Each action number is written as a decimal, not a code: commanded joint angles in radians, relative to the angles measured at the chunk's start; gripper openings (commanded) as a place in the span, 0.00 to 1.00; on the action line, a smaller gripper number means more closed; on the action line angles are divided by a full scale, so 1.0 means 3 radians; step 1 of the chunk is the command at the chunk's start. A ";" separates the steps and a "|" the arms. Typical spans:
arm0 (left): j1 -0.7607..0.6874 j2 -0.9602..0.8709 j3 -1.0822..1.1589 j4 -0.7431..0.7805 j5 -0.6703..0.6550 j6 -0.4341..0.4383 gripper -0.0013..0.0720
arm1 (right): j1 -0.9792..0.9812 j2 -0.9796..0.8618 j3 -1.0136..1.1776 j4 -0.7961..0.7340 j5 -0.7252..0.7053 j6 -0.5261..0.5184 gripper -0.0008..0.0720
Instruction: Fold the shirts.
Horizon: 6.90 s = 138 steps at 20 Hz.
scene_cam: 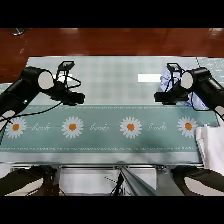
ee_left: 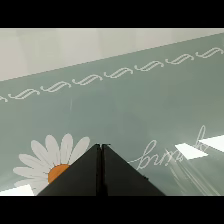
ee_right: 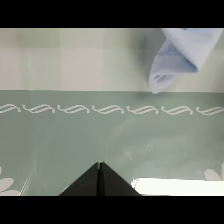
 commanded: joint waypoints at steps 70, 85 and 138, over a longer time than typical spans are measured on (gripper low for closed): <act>0.0359 0.2593 -0.2193 -0.1161 0.1115 0.0112 0.98 | 0.0432 0.1005 0.3204 0.1403 -0.0635 -0.1555 0.04; 0.0359 0.2520 -0.2193 -0.1161 0.1164 0.0125 0.98 | 0.1429 0.0153 0.0495 0.1731 -0.0937 -0.0571 0.86; 0.1289 0.1127 0.0360 -0.4154 0.0637 0.2243 0.04 | -0.1125 0.0295 0.2298 0.2019 -0.0027 -0.1372 0.04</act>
